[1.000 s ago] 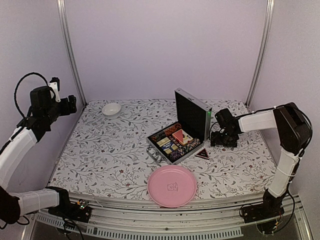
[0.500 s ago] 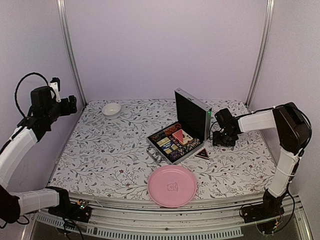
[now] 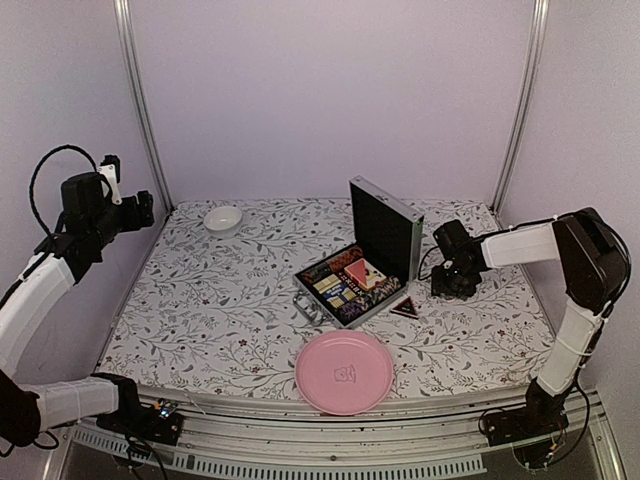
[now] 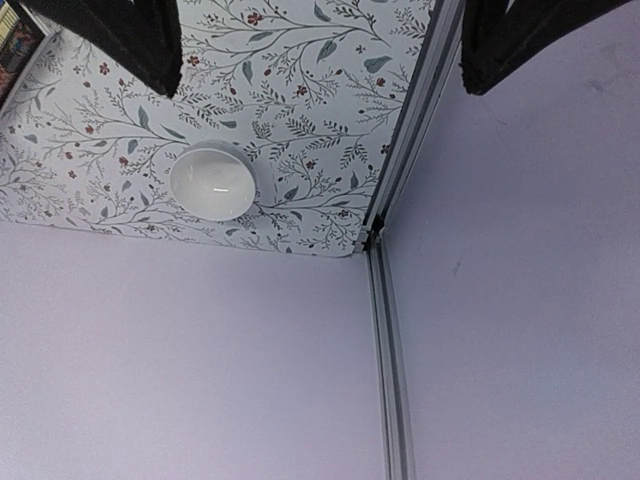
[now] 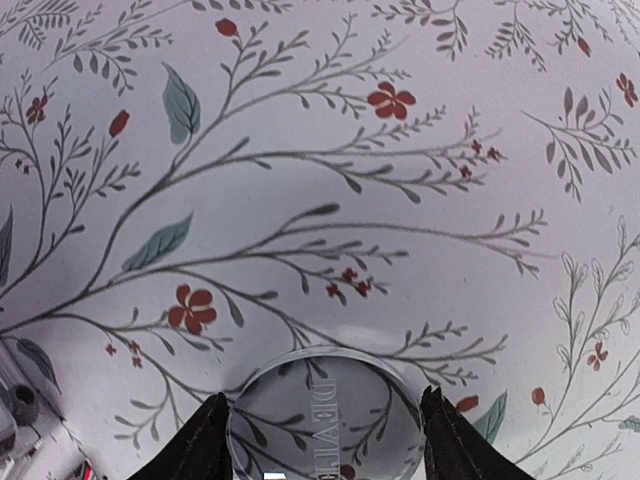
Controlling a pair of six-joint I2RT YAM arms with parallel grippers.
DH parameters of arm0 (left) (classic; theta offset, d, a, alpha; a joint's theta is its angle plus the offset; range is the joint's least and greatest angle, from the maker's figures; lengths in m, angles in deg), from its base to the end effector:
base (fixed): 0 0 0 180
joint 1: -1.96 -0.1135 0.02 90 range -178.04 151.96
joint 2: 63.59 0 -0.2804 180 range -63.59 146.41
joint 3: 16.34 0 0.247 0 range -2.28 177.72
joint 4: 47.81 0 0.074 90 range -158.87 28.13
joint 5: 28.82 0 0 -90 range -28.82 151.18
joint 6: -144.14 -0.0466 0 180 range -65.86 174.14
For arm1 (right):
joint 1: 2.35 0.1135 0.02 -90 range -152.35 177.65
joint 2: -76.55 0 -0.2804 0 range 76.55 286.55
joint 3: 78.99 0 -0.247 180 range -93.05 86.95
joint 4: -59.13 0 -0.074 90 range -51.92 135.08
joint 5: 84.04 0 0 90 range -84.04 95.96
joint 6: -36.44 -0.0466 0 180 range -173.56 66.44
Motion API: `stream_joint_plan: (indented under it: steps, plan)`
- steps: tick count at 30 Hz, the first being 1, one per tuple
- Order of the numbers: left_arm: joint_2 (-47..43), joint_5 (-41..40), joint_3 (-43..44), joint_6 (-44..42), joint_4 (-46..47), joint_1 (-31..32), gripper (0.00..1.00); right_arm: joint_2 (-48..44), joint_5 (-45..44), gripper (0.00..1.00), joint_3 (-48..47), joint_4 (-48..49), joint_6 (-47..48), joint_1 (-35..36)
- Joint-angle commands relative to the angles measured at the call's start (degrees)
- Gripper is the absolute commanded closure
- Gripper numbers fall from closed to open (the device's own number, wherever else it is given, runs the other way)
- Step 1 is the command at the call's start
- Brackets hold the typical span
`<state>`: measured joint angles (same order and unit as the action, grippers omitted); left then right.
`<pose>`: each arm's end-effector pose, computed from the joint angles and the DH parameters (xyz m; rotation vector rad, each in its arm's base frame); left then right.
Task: Pack up texas hold em set
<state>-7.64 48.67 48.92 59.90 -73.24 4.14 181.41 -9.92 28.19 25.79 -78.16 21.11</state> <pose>0.2218 0.0017 0.3526 -0.2091 1.8347 0.1054 0.3269 0.1280 0.1455 0.1065 2.6366 -0.1016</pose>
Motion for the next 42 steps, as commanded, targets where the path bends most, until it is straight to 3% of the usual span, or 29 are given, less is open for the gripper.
stream_joint_plan:
  steps: [1,5,9,18,23,29,42]
  plan:
    - [0.0,0.0,-0.2,-0.6,0.9,-0.5,0.03,-6.7,1.7,0.49,4.6,-4.7,0.1,0.1]
    - [-0.1,0.0,-0.2,-0.6,1.0,-0.4,0.03,-14.9,5.5,0.49,9.9,-6.2,-0.6,3.2]
    - [0.0,0.0,-0.3,-0.6,1.1,-0.4,0.03,-21.3,7.6,0.49,12.2,-9.2,-1.6,11.0]
    - [-0.1,0.4,-0.2,-0.5,1.0,-0.5,0.03,-29.3,14.7,0.49,7.3,-12.5,-1.6,28.6]
    - [-0.4,0.2,-0.3,-0.5,1.1,-0.5,0.03,-22.4,9.4,0.5,-1.3,-11.4,1.2,34.5]
    - [-0.3,0.4,-0.2,-0.4,1.0,-0.5,0.03,-9.9,2.9,0.5,-15.9,-12.7,7.3,34.7]
    - [-0.9,0.9,-0.1,-0.2,1.1,-0.5,0.03,12.0,3.7,0.5,-33.5,-14.9,17.7,21.4]
